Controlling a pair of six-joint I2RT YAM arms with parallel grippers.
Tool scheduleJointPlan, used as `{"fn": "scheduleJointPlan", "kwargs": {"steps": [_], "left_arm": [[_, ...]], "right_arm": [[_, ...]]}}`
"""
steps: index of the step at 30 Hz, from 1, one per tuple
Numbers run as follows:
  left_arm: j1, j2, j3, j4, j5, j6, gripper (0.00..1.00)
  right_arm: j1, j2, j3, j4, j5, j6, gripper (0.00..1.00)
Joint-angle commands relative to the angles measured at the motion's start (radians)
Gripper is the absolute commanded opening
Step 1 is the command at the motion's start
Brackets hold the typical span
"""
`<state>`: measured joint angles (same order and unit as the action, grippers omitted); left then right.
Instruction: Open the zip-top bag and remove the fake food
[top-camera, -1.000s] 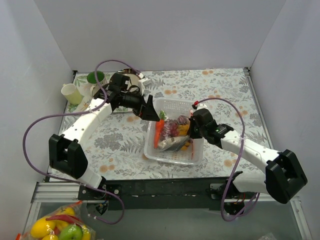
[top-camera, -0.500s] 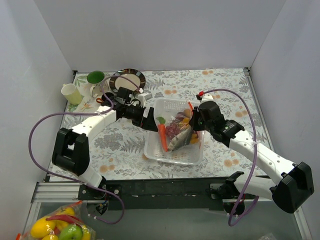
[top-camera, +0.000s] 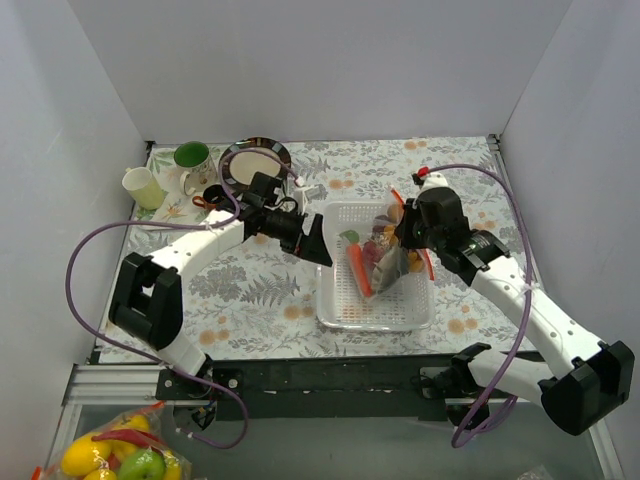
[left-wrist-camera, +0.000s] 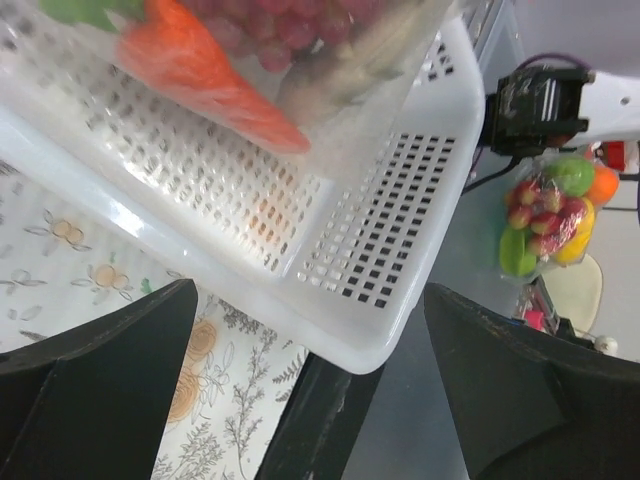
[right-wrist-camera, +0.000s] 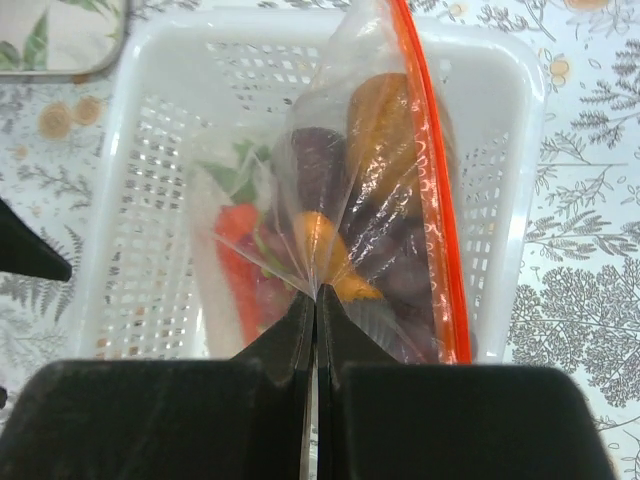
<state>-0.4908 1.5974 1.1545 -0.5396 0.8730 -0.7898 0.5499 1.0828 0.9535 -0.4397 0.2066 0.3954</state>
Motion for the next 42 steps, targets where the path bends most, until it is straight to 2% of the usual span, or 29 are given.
{"fn": "scheduleJointPlan", "kwargs": {"steps": [1, 4, 5, 8, 11, 14, 15, 17, 18, 25, 30, 38, 42], "left_arm": [[0.069, -0.077, 0.192, -0.051, 0.009, 0.02, 0.98], [0.219, -0.093, 0.301, -0.106, 0.084, 0.024, 0.98], [0.313, -0.09, 0.37, -0.14, 0.122, 0.027, 0.98], [0.488, -0.068, 0.497, -0.193, 0.262, 0.015, 0.98], [0.66, -0.036, 0.556, -0.232, 0.421, 0.001, 0.98], [0.768, -0.022, 0.538, -0.145, 0.625, -0.095, 0.98], [0.785, -0.024, 0.49, -0.091, 0.661, -0.205, 0.98], [0.802, -0.039, 0.438, 0.068, 0.739, -0.306, 0.98], [0.804, -0.045, 0.41, 0.087, 0.745, -0.321, 0.98], [0.802, -0.125, 0.315, 0.136, 0.797, -0.185, 0.98], [0.802, -0.14, 0.208, 0.144, 0.918, -0.089, 0.98], [0.819, -0.126, 0.054, 0.222, 0.899, -0.052, 0.98], [0.819, -0.117, 0.028, 0.213, 0.848, 0.046, 0.98]], "right_arm": [[-0.002, -0.015, 0.152, 0.058, -0.075, -0.001, 0.01], [-0.002, -0.006, 0.25, 0.05, -0.113, -0.001, 0.01], [-0.001, -0.004, 0.275, 0.047, -0.142, -0.003, 0.01], [0.018, 0.017, 0.378, 0.05, -0.199, 0.005, 0.01], [0.068, 0.06, 0.493, 0.055, -0.248, 0.013, 0.01], [0.154, 0.121, 0.576, 0.074, -0.257, 0.01, 0.01], [0.18, 0.158, 0.588, 0.082, -0.254, 0.005, 0.01], [0.258, 0.192, 0.608, 0.119, -0.233, -0.01, 0.01], [0.28, 0.23, 0.608, 0.136, -0.23, -0.013, 0.01], [0.427, 0.4, 0.651, 0.229, -0.228, -0.044, 0.01], [0.462, 0.502, 0.711, 0.236, -0.228, -0.058, 0.01], [0.472, 0.536, 0.752, 0.233, -0.23, -0.075, 0.01], [0.473, 0.539, 0.755, 0.24, -0.245, -0.069, 0.01]]}}
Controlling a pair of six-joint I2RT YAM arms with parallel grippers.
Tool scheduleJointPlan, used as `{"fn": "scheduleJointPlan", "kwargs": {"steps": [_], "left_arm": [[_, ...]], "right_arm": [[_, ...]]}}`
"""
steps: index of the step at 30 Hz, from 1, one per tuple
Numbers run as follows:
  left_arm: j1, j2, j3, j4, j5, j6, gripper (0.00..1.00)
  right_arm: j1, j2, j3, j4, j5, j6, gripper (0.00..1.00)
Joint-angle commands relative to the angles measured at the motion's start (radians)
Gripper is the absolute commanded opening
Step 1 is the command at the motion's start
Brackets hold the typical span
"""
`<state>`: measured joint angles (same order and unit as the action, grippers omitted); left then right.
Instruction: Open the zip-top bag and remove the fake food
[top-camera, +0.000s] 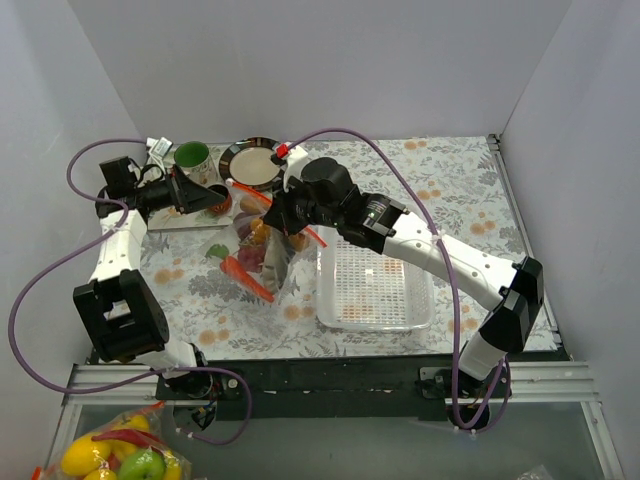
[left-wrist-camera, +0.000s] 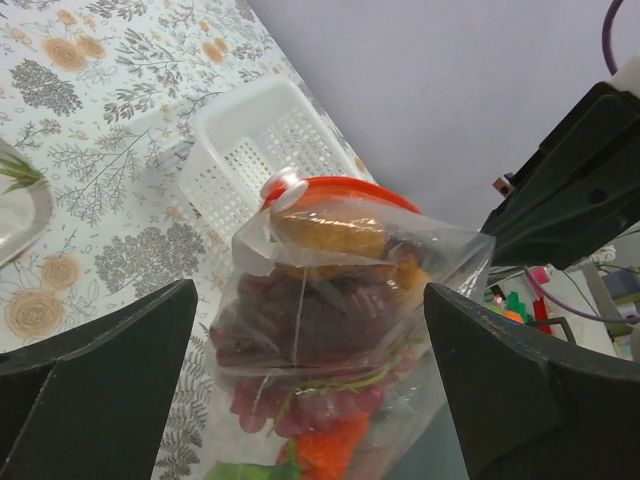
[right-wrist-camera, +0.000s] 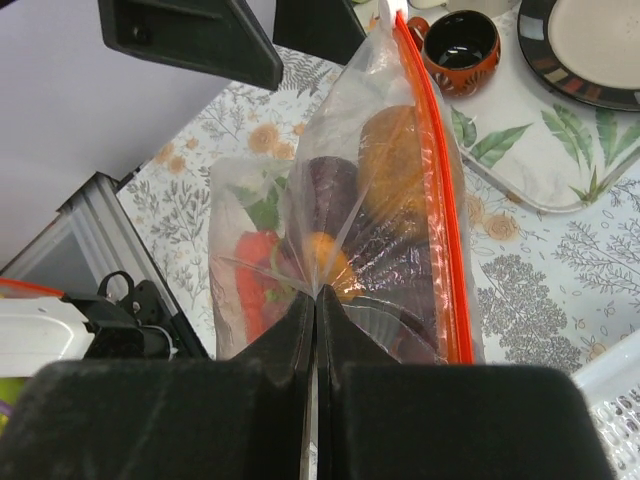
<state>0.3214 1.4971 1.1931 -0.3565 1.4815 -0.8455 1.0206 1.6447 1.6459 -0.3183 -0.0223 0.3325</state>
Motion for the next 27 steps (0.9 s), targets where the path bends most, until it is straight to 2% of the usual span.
{"fn": "scheduleJointPlan", "kwargs": {"steps": [1, 3, 6, 9, 10, 12, 13, 14, 16, 17, 19, 20, 21, 23, 24, 27], "left_arm": [[0.005, -0.011, -0.007, 0.025, 0.255, 0.111, 0.98], [-0.001, -0.011, 0.0, 0.013, 0.267, 0.132, 0.98], [-0.004, -0.021, 0.011, -0.062, 0.247, 0.259, 0.98], [-0.007, -0.011, 0.008, -0.081, 0.27, 0.287, 0.98], [-0.016, -0.003, 0.017, -0.138, 0.286, 0.304, 0.98], [-0.024, 0.024, 0.042, -0.284, 0.309, 0.489, 0.98], [-0.039, 0.04, 0.062, -0.455, 0.307, 0.57, 0.98], [-0.045, 0.054, 0.095, -0.531, 0.309, 0.718, 0.98], [-0.061, 0.1, 0.134, -0.724, 0.309, 0.828, 0.98], [-0.065, 0.113, 0.181, -0.789, 0.31, 0.961, 0.98], [-0.076, 0.161, 0.226, -0.957, 0.312, 1.06, 0.98], [-0.077, 0.173, 0.264, -0.985, 0.313, 1.08, 0.96], [-0.081, 0.179, 0.276, -1.004, 0.313, 1.092, 0.89], [-0.081, 0.18, 0.295, -1.019, 0.313, 1.091, 0.81], [-0.082, 0.175, 0.298, -1.012, 0.312, 1.062, 0.72], [-0.082, 0.152, 0.289, -0.94, 0.312, 0.973, 0.51]], "right_arm": [[0.004, -0.023, 0.063, 0.122, -0.019, -0.004, 0.01], [0.004, -0.023, 0.061, 0.128, -0.022, 0.002, 0.01], [0.007, -0.022, 0.057, 0.14, -0.042, 0.011, 0.01], [0.013, -0.02, 0.057, 0.151, -0.056, 0.022, 0.01], [0.016, -0.02, 0.055, 0.154, -0.054, 0.023, 0.01], [0.018, -0.017, 0.054, 0.163, -0.056, 0.031, 0.01], [0.019, -0.014, 0.054, 0.173, -0.065, 0.036, 0.01], [0.019, -0.008, 0.057, 0.179, -0.073, 0.04, 0.01], [0.022, 0.0, 0.061, 0.183, -0.088, 0.049, 0.01], [0.026, 0.009, 0.063, 0.183, -0.088, 0.051, 0.01], [0.032, 0.01, 0.055, 0.182, -0.085, 0.051, 0.01], [0.033, 0.013, 0.049, 0.183, -0.082, 0.053, 0.01], [0.033, 0.01, 0.042, 0.186, -0.08, 0.054, 0.01], [0.035, 0.006, 0.005, 0.197, -0.074, 0.057, 0.01], [0.035, 0.004, -0.006, 0.2, -0.074, 0.059, 0.01], [0.035, 0.0, -0.05, 0.208, -0.065, 0.06, 0.01]]}}
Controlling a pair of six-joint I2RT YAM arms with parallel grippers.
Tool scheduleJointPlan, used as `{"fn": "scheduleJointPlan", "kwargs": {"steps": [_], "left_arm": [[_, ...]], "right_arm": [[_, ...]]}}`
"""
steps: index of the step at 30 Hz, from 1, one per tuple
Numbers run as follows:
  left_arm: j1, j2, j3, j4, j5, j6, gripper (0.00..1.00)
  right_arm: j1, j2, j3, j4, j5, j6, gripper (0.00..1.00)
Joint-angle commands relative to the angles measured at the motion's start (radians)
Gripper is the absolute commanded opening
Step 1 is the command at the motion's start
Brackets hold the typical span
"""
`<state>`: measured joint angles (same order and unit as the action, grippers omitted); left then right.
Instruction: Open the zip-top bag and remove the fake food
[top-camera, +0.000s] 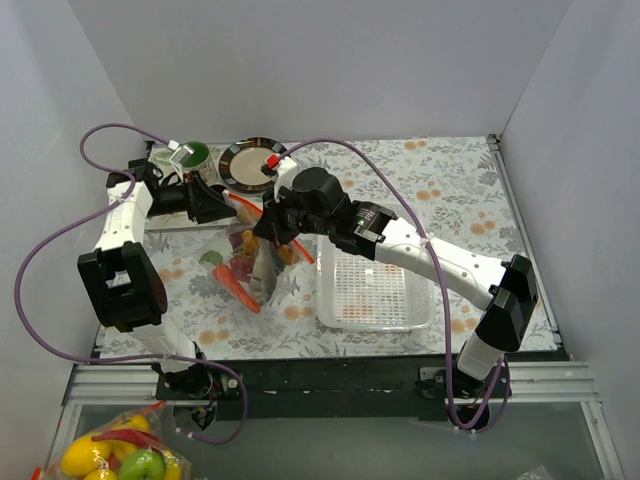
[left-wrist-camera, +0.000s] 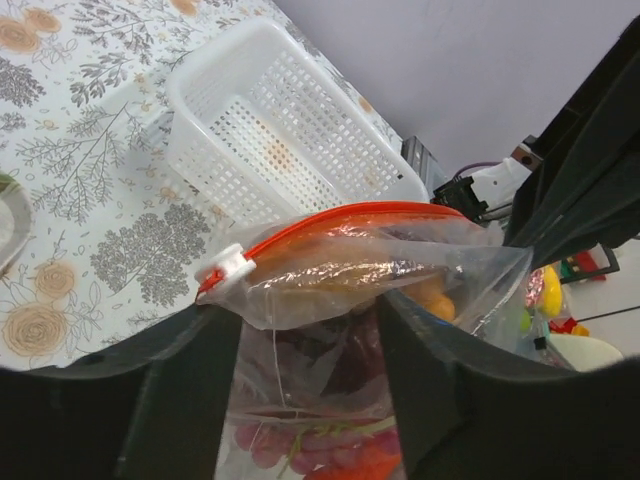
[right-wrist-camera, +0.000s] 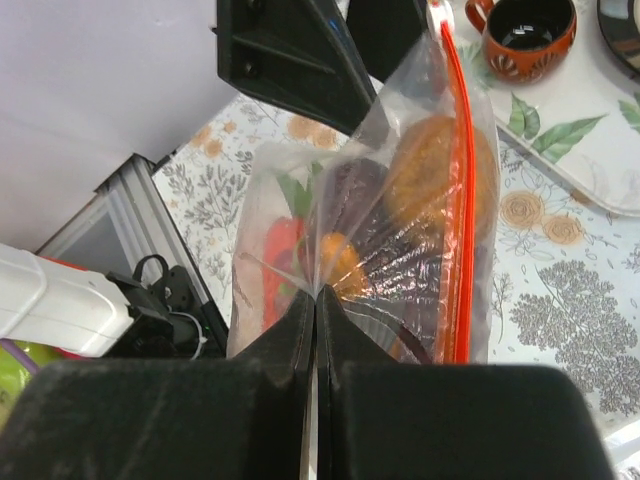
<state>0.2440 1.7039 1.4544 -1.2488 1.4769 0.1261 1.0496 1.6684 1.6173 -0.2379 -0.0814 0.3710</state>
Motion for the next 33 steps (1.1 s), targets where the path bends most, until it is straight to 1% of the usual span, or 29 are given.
{"fn": "scheduleJointPlan", "kwargs": {"steps": [1, 3, 4, 6, 7, 8, 9, 10, 12, 14, 15, 16, 18, 19, 20, 21, 22, 24, 25, 27, 28, 30, 31, 33], "left_arm": [[-0.005, -0.059, 0.026, -0.013, 0.318, -0.049, 0.31], [-0.003, -0.076, 0.02, -0.005, 0.316, -0.052, 0.15], [-0.003, -0.085, 0.008, 0.015, 0.316, -0.062, 0.01], [-0.003, -0.115, -0.008, 0.058, 0.316, -0.098, 0.0], [-0.003, -0.125, -0.021, 0.115, 0.316, -0.12, 0.0], [-0.003, -0.131, -0.025, 0.141, 0.315, -0.191, 0.0], [-0.003, -0.141, -0.026, 0.159, 0.316, -0.212, 0.0], [-0.005, -0.144, -0.028, 0.184, 0.315, -0.224, 0.0], [-0.003, -0.153, -0.026, 0.195, 0.315, -0.246, 0.0], [-0.005, -0.164, -0.04, 0.245, 0.313, -0.285, 0.0], [-0.003, -0.171, -0.048, 0.279, 0.313, -0.357, 0.0], [-0.005, -0.188, -0.058, 0.342, 0.313, -0.384, 0.0], [-0.005, -0.204, -0.081, 0.371, 0.315, -0.422, 0.0], [-0.006, -0.222, -0.091, 0.415, 0.315, -0.443, 0.01], [-0.008, -0.23, -0.098, 0.451, 0.313, -0.483, 0.01], [-0.011, -0.239, -0.117, 0.488, 0.313, -0.555, 0.01], [-0.012, -0.256, -0.123, 0.555, 0.315, -0.594, 0.01], [-0.012, -0.274, -0.132, 0.598, 0.316, -0.637, 0.01], [-0.012, -0.282, -0.134, 0.641, 0.316, -0.687, 0.01], [-0.021, -0.308, -0.132, 0.676, 0.316, -0.735, 0.02], [-0.028, -0.316, -0.132, 0.715, 0.318, -0.779, 0.02], [-0.04, -0.338, -0.131, 0.738, 0.316, -0.81, 0.02], [-0.043, -0.345, -0.132, 0.764, 0.318, -0.824, 0.03], [-0.06, -0.355, -0.131, 0.791, 0.316, -0.861, 0.03]], "right_arm": [[0.006, -0.025, -0.031, 0.129, 0.005, 0.023, 0.01], [0.006, -0.025, -0.053, 0.135, 0.012, 0.014, 0.01], [0.006, -0.025, -0.056, 0.134, 0.022, 0.009, 0.01], [0.006, -0.024, -0.065, 0.134, 0.025, -0.004, 0.01], [0.006, -0.021, -0.065, 0.121, 0.028, -0.013, 0.05], [0.006, -0.015, -0.063, 0.111, 0.026, -0.023, 0.3], [0.006, -0.01, -0.062, 0.098, 0.025, -0.044, 0.44], [0.006, -0.007, -0.062, 0.066, 0.025, -0.058, 0.65], [0.006, -0.002, -0.063, 0.031, 0.029, -0.089, 0.76], [0.007, -0.016, -0.069, -0.012, 0.052, -0.136, 0.83], [0.007, -0.027, -0.08, -0.02, 0.055, -0.155, 0.83], [0.006, -0.039, -0.082, -0.023, 0.068, -0.197, 0.83], [0.006, -0.078, -0.086, 0.0, 0.077, -0.24, 0.84], [0.006, -0.087, -0.083, 0.011, 0.128, -0.262, 0.83], [0.006, -0.102, -0.077, 0.037, 0.143, -0.318, 0.83], [0.001, -0.105, -0.068, 0.049, 0.153, -0.348, 0.83], [-0.006, -0.104, -0.05, 0.061, 0.164, -0.366, 0.82], [-0.04, -0.096, -0.028, 0.096, 0.152, -0.425, 0.82], [-0.052, -0.09, -0.02, 0.107, 0.135, -0.44, 0.82], [-0.097, -0.07, 0.009, 0.129, 0.111, -0.466, 0.8], [-0.112, -0.061, 0.019, 0.132, 0.06, -0.469, 0.77], [-0.149, -0.045, 0.044, 0.137, 0.008, -0.463, 0.75], [-0.158, -0.035, 0.049, 0.138, -0.051, -0.46, 0.74], [-0.166, -0.022, 0.067, 0.134, -0.09, -0.465, 0.73]]}}
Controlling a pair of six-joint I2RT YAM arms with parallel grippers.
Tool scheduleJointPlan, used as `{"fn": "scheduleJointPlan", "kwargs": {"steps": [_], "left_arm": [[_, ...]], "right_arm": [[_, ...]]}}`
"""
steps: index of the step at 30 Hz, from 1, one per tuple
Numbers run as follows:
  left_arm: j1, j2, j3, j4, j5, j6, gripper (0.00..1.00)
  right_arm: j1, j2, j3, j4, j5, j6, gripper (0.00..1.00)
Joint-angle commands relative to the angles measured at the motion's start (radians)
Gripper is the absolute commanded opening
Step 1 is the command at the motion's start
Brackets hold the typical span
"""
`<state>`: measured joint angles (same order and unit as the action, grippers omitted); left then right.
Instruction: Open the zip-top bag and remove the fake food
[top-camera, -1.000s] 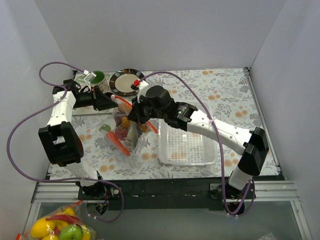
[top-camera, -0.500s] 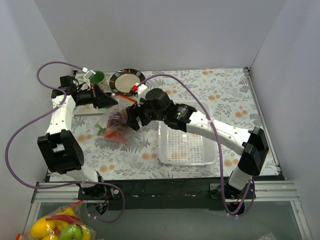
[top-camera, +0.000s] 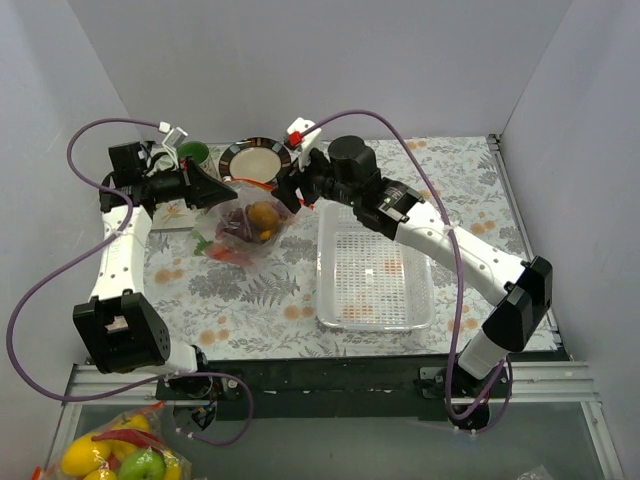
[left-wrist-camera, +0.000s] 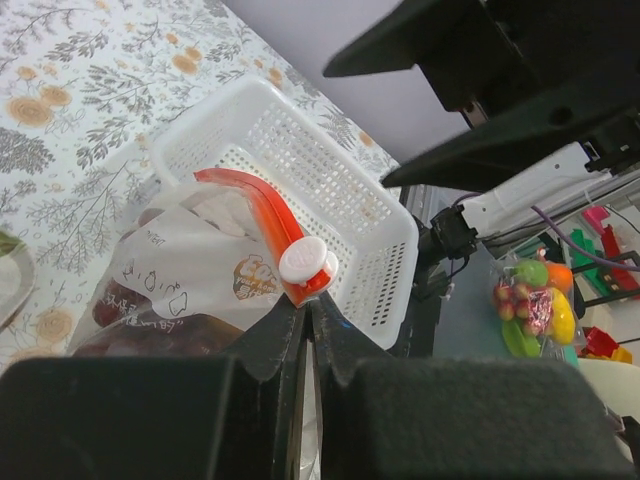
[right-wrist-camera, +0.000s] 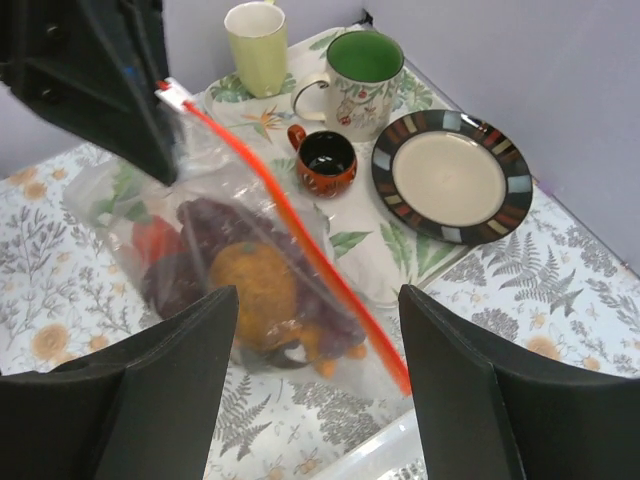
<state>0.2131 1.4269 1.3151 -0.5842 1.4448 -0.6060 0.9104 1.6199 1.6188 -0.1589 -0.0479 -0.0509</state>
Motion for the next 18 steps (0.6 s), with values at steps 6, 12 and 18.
{"fn": "scheduleJointPlan", "kwargs": {"steps": [6, 12, 18], "left_arm": [[-0.11, -0.098, 0.006, 0.17, 0.351, -0.196, 0.06], [-0.149, -0.131, -0.025, 0.27, 0.35, -0.284, 0.06], [-0.15, -0.137, -0.05, 0.294, 0.35, -0.301, 0.06]], "right_arm": [[-0.05, 0.055, 0.063, 0.047, -0.191, -0.05, 0.71], [-0.073, 0.046, 0.041, 0.047, -0.343, -0.038, 0.7], [-0.102, 0.038, 0.007, 0.065, -0.397, 0.006, 0.09]]}}
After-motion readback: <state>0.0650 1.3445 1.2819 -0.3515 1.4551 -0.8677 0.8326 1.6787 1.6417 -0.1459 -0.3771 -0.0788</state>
